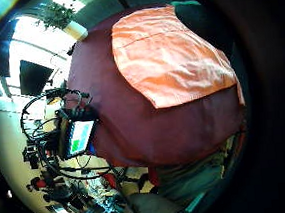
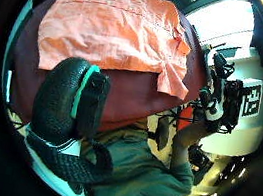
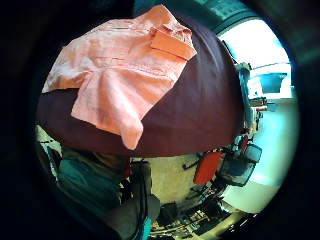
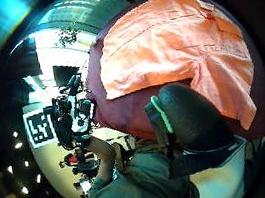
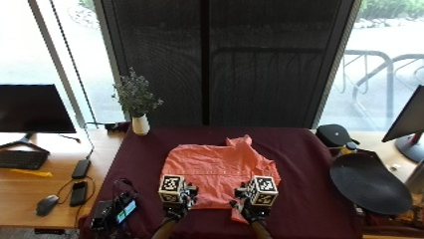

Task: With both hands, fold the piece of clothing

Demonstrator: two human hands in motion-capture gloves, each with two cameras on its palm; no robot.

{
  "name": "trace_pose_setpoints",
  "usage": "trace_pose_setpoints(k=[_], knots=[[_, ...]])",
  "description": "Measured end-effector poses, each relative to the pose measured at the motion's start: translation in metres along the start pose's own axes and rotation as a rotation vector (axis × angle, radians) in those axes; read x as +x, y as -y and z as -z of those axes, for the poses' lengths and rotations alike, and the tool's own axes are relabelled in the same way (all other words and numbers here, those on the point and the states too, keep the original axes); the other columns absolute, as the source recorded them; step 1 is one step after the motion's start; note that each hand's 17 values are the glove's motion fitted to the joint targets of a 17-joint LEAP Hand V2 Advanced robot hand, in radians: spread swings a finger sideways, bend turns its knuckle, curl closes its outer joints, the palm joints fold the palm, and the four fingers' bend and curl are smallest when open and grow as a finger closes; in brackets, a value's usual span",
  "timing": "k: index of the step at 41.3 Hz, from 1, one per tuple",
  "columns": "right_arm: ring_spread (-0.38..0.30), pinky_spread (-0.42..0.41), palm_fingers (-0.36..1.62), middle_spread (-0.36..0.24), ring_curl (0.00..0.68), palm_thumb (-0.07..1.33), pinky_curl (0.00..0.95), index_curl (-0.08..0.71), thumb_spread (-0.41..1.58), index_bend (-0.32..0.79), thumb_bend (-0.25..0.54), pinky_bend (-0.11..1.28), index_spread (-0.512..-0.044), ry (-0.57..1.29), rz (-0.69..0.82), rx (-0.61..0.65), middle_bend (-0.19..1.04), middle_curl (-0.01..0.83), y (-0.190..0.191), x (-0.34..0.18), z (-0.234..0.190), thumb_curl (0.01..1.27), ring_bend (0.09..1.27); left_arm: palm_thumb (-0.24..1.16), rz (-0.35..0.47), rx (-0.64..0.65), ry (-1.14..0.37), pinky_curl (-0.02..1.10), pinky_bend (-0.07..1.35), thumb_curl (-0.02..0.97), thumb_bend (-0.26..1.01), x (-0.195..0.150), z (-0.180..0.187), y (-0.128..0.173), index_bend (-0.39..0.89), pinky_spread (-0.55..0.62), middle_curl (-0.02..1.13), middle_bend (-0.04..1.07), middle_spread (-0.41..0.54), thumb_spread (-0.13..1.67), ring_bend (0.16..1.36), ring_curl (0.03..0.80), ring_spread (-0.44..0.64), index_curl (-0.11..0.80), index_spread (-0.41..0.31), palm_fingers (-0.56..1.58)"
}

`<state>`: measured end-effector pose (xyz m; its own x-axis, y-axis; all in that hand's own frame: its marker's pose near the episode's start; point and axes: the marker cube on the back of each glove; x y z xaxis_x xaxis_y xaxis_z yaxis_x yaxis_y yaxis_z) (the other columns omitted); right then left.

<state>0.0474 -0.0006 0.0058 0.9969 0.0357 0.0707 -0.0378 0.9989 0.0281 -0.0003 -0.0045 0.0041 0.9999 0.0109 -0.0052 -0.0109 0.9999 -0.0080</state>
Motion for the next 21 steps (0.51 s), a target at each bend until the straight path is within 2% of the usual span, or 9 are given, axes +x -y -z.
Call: trace_pose_setpoints(k=[14, 21], knots=[[0.187, 0.269, 0.12, 0.063, 0.245, 0.50, 0.346, 0.293, 1.23, 0.14, 0.097, 0.66, -0.347, -0.012, -0.121, -0.091, 0.16, 0.232, 0.017, 0.059, -0.047, 0.28, 0.28, 0.29, 0.032, -0.123, 0.037, 0.27, 0.33, 0.263, -0.01, 0.001, -0.039, 0.005, 0.16, 0.33, 0.38, 0.20, 0.004, 1.27, 0.50, 0.290, 0.20, 0.310, -0.126, 0.43], [0.177, 0.252, 0.15, 0.070, 0.269, 0.55, 0.361, 0.284, 1.19, 0.14, 0.074, 0.73, -0.337, -0.047, -0.137, -0.201, 0.14, 0.230, 0.025, 0.070, -0.074, 0.31, 0.33, 0.29, -0.015, -0.223, -0.015, 0.28, 0.33, 0.277, -0.02, 0.001, -0.074, 0.017, 0.16, 0.32, 0.39, 0.19, -0.001, 1.22, 0.50, 0.294, 0.19, 0.323, -0.126, 0.44]])
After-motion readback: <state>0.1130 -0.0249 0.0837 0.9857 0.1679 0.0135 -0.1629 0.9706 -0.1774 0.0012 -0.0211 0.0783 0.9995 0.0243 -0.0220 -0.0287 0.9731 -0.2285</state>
